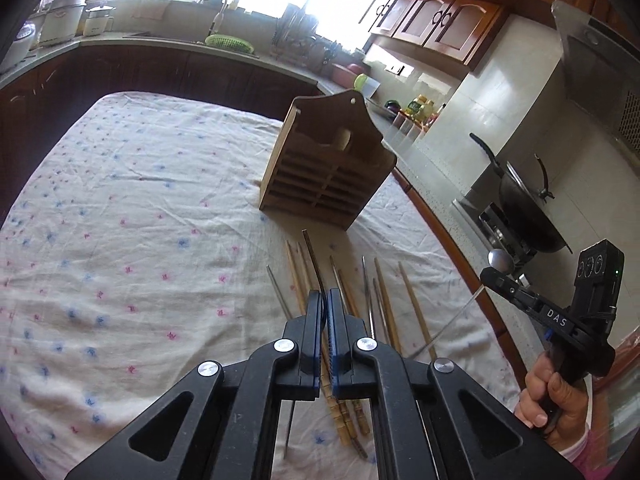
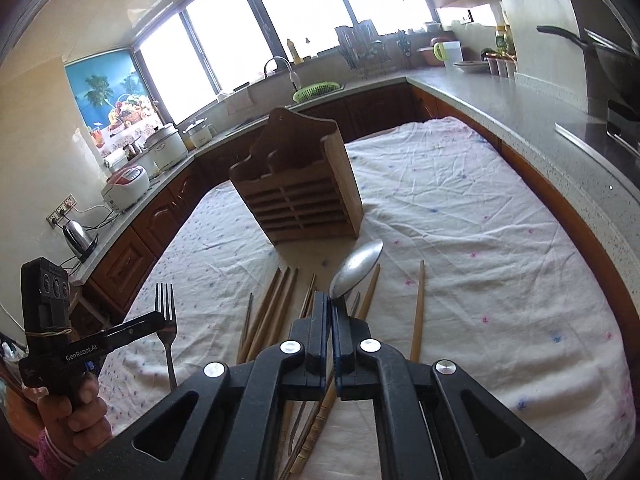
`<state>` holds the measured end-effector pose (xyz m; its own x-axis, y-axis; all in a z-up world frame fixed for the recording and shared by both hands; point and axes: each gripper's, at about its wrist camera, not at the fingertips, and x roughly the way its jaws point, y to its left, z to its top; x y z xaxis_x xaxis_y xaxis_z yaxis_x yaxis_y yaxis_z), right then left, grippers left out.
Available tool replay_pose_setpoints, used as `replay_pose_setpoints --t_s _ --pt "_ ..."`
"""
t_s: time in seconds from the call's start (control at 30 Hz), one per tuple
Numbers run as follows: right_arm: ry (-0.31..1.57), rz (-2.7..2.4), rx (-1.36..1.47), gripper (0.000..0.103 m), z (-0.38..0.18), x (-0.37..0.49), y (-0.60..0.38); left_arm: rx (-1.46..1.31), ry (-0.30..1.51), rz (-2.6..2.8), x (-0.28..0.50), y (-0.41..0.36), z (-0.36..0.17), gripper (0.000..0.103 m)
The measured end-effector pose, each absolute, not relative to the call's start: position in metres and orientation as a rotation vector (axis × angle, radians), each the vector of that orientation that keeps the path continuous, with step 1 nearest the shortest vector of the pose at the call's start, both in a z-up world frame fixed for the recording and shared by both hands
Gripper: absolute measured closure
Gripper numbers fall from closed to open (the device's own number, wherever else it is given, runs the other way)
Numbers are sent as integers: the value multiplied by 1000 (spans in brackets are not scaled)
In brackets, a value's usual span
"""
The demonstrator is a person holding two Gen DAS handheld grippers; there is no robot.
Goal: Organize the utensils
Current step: 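Carry the fork with the left tool while the right tool carries the spoon into the wooden holder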
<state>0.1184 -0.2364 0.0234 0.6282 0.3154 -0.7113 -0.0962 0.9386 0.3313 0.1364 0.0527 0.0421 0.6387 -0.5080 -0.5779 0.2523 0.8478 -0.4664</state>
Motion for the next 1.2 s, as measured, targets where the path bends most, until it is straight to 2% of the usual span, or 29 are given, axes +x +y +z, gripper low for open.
replay_pose_setpoints --t_s 0.43,0.83,1.03,1.2 --pt "746 243 216 101 61 155 -226 -339 661 -449 160 60 78 102" --pt "622 228 161 101 104 247 -222 -353 521 -499 274 39 125 102" --pt "607 205 114 101 103 296 -218 -430 497 -470 340 39 97 102" --pt "663 200 93 101 67 322 -210 -489 504 -421 376 38 53 102"
